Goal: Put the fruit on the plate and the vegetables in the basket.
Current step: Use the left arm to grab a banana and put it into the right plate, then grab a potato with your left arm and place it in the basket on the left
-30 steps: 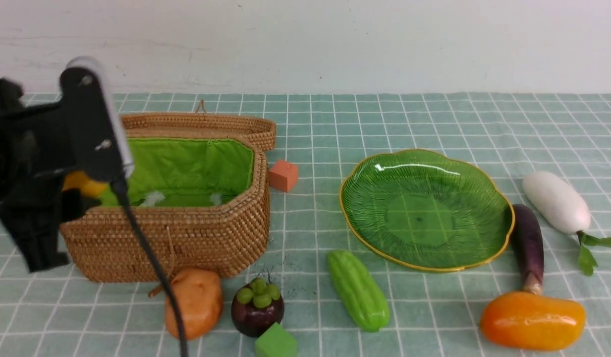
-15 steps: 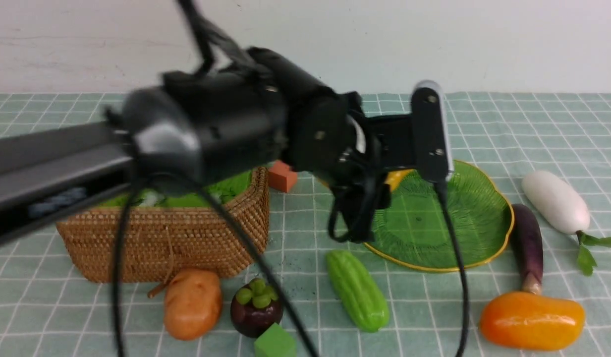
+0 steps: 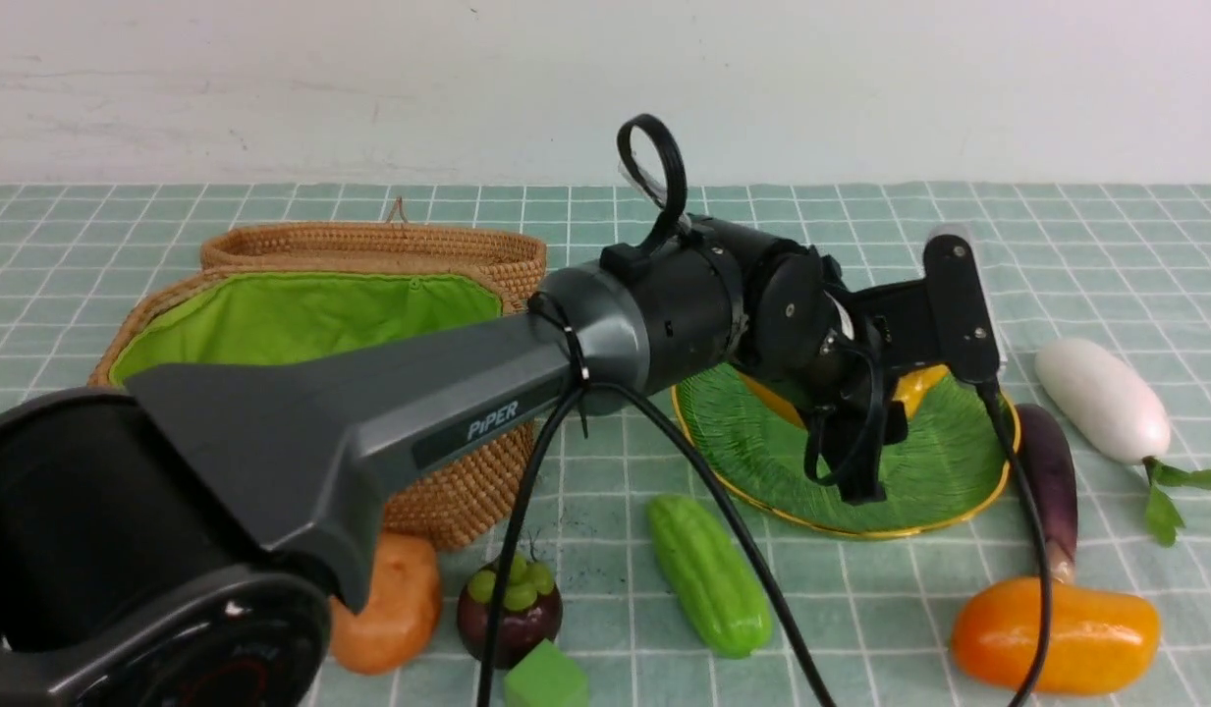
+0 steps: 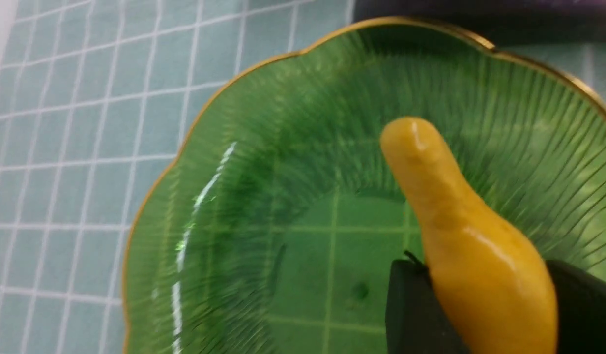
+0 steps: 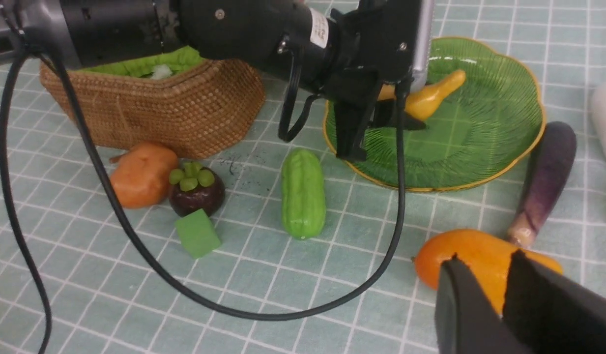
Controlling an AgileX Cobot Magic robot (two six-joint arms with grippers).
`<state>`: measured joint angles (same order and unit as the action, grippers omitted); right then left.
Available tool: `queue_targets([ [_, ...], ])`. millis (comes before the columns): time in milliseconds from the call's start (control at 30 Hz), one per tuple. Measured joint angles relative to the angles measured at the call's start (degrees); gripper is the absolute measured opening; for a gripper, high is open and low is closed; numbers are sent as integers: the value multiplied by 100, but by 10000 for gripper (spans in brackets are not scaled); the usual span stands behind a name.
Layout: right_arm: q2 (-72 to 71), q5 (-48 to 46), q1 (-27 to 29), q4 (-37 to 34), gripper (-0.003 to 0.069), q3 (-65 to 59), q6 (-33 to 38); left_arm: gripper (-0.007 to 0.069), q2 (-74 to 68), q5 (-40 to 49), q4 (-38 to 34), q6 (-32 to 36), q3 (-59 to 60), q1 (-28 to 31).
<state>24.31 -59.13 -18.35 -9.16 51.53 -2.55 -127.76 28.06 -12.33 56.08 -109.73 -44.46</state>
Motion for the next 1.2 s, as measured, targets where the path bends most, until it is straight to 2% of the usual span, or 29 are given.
queue_targets([
  [100, 0, 44, 0, 141, 154, 0, -7, 305, -52, -16, -345, 452, 0, 0],
  [200, 0, 62, 0, 147, 156, 0, -18, 339, -52, -16, -428, 592, 0, 0],
  [267, 0, 79, 0, 147, 160, 0, -19, 428, -52, -6, -447, 604, -4, 0],
  [333, 0, 92, 0, 147, 161, 0, -24, 477, -52, 45, -447, 559, -4, 0],
  [433, 0, 116, 0, 135, 165, 0, -43, 597, 12, 366, -440, 122, -4, 0],
  [467, 0, 116, 0, 135, 165, 0, -43, 601, 21, 401, -439, 84, -4, 0],
  [533, 0, 121, 0, 135, 167, 0, -43, 616, 165, 812, -320, -408, 1, 0],
  [567, 0, 121, 0, 135, 169, 0, -43, 604, 327, 1064, -224, -802, 1, 0],
  [600, 0, 121, 0, 135, 171, 0, -43, 561, 585, 1496, 3, -1611, 1, 0],
  [633, 0, 121, 0, 135, 171, 0, -43, 542, 669, 1553, 37, -1725, 1, 0],
  [667, 0, 121, 0, 130, 172, 0, -43, 456, 1002, 1948, 337, -2564, 1, 0],
  [700, 0, 121, 0, 113, 172, 0, -43, 392, 1209, 2179, 525, -3048, 1, 0],
  [733, 0, 121, 0, 78, 174, 0, -43, 259, 1571, 2593, 865, -3833, 1, 0],
  [767, 0, 121, 0, 77, 174, 0, -43, 259, 1571, 2656, 910, -3939, 1, 0],
  [800, 0, 121, 0, 5, 175, 0, -43, 103, 1953, 3135, 1233, -4589, -12, 0],
  [833, 0, 121, 0, -94, 175, 0, -32, 27, 2203, 3592, 1461, -5032, -16, 0],
  [900, 0, 121, 0, -198, 175, 0, 22, -8, 2382, 3925, 1634, -5347, -23, 0],
  [967, 0, 134, 0, -586, 176, 0, 317, -13, 2890, 4251, 1959, -6221, 164, 0],
  [1033, 0, 142, 0, -751, 176, 0, 480, -13, 3115, 4262, 2006, -6476, 346, 0],
  [1067, 0, 148, 0, -956, 178, 0, 687, -13, 3578, 4262, 2012, -6810, 819, 0],
  [1200, 0, 160, 0, -1260, 179, 0, 964, -13, 4571, 4262, 2013, -7346, 2086, 0],
])
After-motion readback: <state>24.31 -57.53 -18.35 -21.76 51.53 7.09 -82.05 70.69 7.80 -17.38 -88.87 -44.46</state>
